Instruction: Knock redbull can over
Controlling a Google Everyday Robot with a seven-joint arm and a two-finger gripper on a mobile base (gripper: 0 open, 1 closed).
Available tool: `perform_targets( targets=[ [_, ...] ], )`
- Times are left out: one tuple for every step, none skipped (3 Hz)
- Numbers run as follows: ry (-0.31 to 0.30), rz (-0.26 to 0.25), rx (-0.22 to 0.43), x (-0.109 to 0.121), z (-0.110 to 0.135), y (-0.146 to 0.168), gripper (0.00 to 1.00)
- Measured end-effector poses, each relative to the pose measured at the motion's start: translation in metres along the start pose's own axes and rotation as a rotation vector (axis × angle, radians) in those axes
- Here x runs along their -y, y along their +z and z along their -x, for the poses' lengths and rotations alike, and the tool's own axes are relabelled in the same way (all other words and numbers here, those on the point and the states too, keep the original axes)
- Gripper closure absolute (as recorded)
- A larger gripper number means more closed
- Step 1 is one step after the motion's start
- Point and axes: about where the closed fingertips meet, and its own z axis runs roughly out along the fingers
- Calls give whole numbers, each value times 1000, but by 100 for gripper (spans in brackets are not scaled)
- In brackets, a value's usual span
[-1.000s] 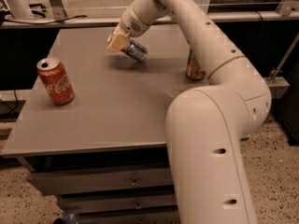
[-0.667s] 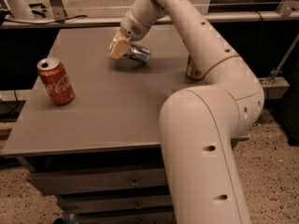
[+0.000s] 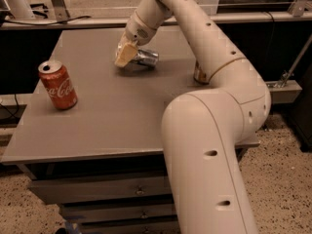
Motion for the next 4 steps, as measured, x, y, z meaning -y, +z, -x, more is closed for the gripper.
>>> perform_targets(
  targets=[
    [-41,92,-59,-17,-10,7,14],
    [-63,116,-80,-19,-12,10,0],
    [-75,116,-89,-17,-13,9,0],
    [-60,84,-90,-13,-17,-2,0]
  ],
)
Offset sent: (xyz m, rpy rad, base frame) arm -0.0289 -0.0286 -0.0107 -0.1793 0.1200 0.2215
